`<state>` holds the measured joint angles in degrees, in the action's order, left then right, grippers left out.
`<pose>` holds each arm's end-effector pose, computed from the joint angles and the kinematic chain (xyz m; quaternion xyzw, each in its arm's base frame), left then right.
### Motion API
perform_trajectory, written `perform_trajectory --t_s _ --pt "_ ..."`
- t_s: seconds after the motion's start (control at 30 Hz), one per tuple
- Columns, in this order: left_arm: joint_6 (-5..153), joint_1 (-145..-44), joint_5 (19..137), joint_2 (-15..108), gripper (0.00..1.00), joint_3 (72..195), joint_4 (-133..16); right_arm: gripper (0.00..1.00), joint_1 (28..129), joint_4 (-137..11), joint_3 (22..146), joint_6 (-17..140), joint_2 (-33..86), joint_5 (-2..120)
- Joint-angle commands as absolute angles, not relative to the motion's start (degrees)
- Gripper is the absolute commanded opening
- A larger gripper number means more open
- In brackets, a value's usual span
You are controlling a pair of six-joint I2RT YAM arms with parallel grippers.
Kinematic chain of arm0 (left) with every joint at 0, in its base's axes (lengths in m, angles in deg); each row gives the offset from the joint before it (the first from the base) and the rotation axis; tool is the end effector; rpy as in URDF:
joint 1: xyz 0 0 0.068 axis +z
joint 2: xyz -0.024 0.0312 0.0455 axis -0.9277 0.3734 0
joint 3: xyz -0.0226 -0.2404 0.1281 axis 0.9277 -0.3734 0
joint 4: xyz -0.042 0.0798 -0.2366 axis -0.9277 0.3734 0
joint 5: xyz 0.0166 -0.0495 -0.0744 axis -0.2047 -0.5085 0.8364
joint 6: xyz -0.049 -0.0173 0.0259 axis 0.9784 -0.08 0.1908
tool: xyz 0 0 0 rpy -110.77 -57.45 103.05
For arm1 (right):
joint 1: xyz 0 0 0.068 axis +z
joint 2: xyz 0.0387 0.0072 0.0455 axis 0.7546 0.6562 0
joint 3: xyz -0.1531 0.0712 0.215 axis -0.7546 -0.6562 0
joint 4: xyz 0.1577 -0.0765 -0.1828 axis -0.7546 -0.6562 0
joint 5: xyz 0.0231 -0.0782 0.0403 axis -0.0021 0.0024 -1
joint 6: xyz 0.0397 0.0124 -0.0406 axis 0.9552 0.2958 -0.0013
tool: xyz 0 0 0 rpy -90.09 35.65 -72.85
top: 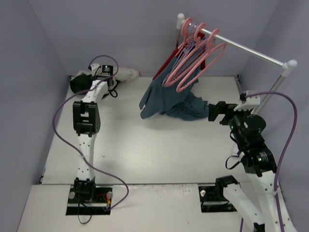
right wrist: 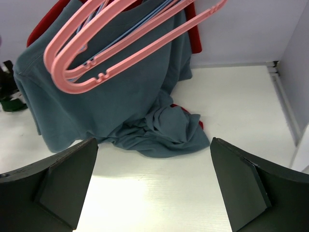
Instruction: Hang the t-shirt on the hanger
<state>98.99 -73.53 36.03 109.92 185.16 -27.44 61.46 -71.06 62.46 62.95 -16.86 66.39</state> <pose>0.5407 -0.0285 0.2080 -0.3452 0.8189 0.1145 0.4440 0.1309 0.0288 0.4153 -0.0218 0.6552 0.1359 0.7428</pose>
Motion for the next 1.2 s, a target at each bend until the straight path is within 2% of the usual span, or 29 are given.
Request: perform_trajectory --t_s 0.0,0.2,0.27,0.33,0.4,0.47,0.5,0.7,0.8,0.9,1.1,1.17 --pt "101.13 -71.95 33.33 108.82 0.81 189.57 -27.45 1.00 61.91 -67.93 62.20 65.41 -16.21 63.06" --pt "103.26 -71.33 33.93 108.14 0.81 185.65 -27.34 1.00 61.91 -68.55 62.90 65.06 -15.25 62.16" --pt "103.27 -70.87 35.50 108.69 0.74 184.90 -27.27 1.00 61.91 -68.65 63.25 64.68 -14.97 61.89" --pt "103.27 -70.67 36.44 108.93 0.57 184.49 -27.35 1.00 61.91 -68.77 63.21 64.36 -14.89 61.80" --pt "102.61 -70.50 37.52 108.29 0.27 184.30 -27.56 1.00 61.91 -68.99 63.13 64.36 -15.10 61.66" --pt "100.78 -70.53 37.72 107.28 0.07 184.60 -27.70 1.00 61.91 -69.08 63.08 64.27 -15.24 61.27" --pt "99.88 -70.53 37.55 105.72 0.01 185.31 -27.70 1.00 61.91 -69.08 63.00 64.26 -15.32 61.01" --pt "87.64 -70.82 43.41 96.05 0.00 194.85 -28.16 1.00 61.91 -69.00 64.54 62.66 -13.88 59.27" --pt "80.84 -71.56 55.29 89.11 0.00 205.60 -27.74 1.00 61.91 -68.99 66.78 60.98 -11.97 58.16" --pt "80.45 -72.99 64.33 81.40 0.00 207.57 -27.73 1.00 61.91 -68.99 69.12 59.78 -10.19 56.51" --pt "84.24 -74.40 69.75 60.93 0.00 189.24 -28.24 1.00 62.09 -68.99 73.46 60.78 -7.13 51.20" --pt "85.73 -74.50 72.88 52.63 0.00 176.55 -29.63 1.00 62.98 -68.99 73.88 61.55 -6.19 49.59"
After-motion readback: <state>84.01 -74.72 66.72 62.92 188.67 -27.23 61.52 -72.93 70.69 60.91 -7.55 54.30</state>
